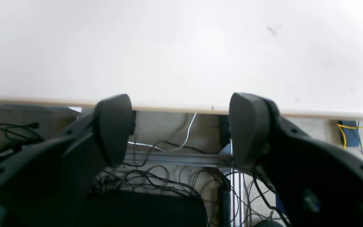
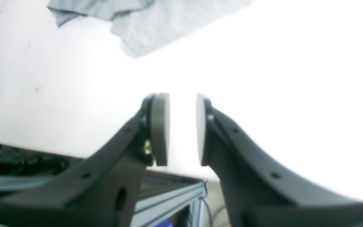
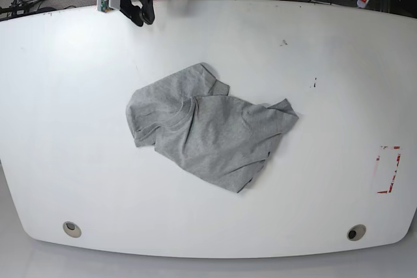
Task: Fold the T-shirt properly
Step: 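Lower the right gripper onto the grey T-shirt and pinch its edge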
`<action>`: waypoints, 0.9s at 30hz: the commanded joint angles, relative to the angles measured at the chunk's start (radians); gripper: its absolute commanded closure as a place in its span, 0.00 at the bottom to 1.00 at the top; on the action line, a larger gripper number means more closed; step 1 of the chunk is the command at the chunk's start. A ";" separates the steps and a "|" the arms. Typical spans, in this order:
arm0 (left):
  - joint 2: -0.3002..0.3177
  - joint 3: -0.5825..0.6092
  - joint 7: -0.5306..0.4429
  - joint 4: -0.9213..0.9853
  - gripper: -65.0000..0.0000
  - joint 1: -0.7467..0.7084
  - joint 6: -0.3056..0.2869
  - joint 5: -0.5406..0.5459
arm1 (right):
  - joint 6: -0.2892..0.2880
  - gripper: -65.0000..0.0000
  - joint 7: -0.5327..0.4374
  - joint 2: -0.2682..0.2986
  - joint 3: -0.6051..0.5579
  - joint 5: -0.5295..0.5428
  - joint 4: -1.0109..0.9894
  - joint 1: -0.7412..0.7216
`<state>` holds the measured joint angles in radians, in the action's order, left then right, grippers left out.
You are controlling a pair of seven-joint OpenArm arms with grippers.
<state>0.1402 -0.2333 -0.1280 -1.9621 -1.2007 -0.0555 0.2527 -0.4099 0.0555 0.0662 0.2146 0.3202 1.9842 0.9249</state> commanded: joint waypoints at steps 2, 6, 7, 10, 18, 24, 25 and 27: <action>0.002 -0.004 -0.026 -0.026 0.31 -0.009 0.001 0.004 | -0.005 0.79 0.174 0.005 -0.001 0.020 0.027 -0.129; 0.002 -0.005 -0.026 -0.030 0.31 -0.011 0.000 0.004 | -0.027 0.79 0.292 0.004 -0.027 0.020 0.023 -0.224; 0.002 -0.005 -0.026 -0.030 0.31 -0.011 0.000 0.004 | -0.040 0.78 0.329 0.001 -0.040 0.020 0.023 -0.251; 0.002 -0.008 -0.026 -0.030 0.31 -0.011 0.000 0.001 | -0.051 0.67 0.409 -0.009 -0.074 0.021 0.023 -0.320; 0.009 -0.008 -0.026 -0.030 0.31 0.017 -0.002 0.001 | -0.051 0.56 0.550 -0.026 -0.139 0.021 0.014 -0.502; 0.009 -0.008 -0.026 -0.030 0.31 0.048 -0.002 0.001 | -0.047 0.56 0.656 -0.049 -0.148 0.021 -0.090 -0.656; 0.009 -0.008 -0.026 -0.030 0.31 0.048 -0.002 0.000 | -0.047 0.56 0.663 -0.053 -0.146 0.021 -0.107 -0.671; 0.009 -0.008 -0.026 -0.030 0.31 0.058 -0.002 0.000 | -0.047 0.56 0.676 -0.059 -0.146 0.021 -0.158 -0.715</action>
<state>0.1455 -0.2371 -0.1284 -1.9743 -1.1328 -0.0589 0.2520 -0.4515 0.7242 0.0151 0.0681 0.3252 1.8702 0.2672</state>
